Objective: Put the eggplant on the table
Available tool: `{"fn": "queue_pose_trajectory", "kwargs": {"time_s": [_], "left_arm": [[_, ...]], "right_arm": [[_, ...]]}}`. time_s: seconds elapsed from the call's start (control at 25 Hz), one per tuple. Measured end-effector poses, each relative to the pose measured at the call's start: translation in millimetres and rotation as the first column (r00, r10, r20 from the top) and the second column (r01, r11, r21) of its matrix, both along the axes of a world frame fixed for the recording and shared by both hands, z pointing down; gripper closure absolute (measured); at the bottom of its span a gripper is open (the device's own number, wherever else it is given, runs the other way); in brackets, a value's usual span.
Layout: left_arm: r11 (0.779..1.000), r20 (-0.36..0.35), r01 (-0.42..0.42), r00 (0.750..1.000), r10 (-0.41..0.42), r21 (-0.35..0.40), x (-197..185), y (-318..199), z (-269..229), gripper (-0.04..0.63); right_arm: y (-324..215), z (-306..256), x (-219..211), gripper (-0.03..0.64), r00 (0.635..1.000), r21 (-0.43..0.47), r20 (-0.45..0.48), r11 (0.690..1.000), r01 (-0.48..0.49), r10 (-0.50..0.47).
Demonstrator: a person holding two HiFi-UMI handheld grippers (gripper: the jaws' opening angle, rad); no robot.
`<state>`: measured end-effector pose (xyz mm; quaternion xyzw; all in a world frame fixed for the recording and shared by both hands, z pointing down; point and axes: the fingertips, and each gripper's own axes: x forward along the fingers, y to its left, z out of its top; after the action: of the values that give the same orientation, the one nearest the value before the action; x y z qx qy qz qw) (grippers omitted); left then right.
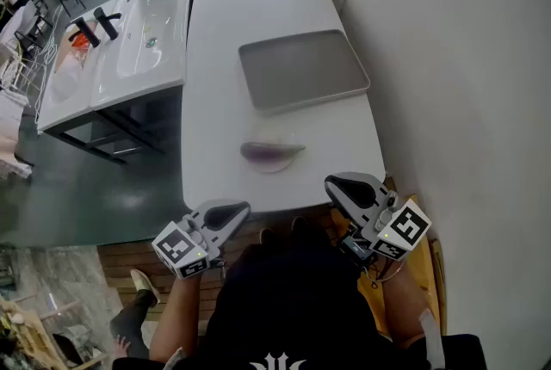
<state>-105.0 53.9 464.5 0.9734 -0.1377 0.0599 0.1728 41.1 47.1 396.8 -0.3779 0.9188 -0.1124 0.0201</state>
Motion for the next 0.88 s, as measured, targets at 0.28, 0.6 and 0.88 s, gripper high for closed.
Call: {"fn": "queue_pose_trajectory", "kwargs": {"time_s": [0.28,0.6,0.88], "left_arm": [[1.000,-0.014,-0.001,1.000,0.001,-0.002,2,-3,-7,0.589],[0.999,-0.009,0.011,1.000,-0.012,-0.032,-1,-1,1,0.589],[0.991,-0.004,0.073,0.997,-0.074,-0.114,-8,-26,13,0.578]], "right_arm": [[0,-2,-4,0.614,1.000,0.002,0.000,1.000,0.015,-0.015],[-8,-2,1,0.614,1.000,-0.018,0.007,1.000,0.011,-0.011],[-37,11,25,0.604,0.999,-0.099,0.013,0.994,-0.033,0.034]]}}
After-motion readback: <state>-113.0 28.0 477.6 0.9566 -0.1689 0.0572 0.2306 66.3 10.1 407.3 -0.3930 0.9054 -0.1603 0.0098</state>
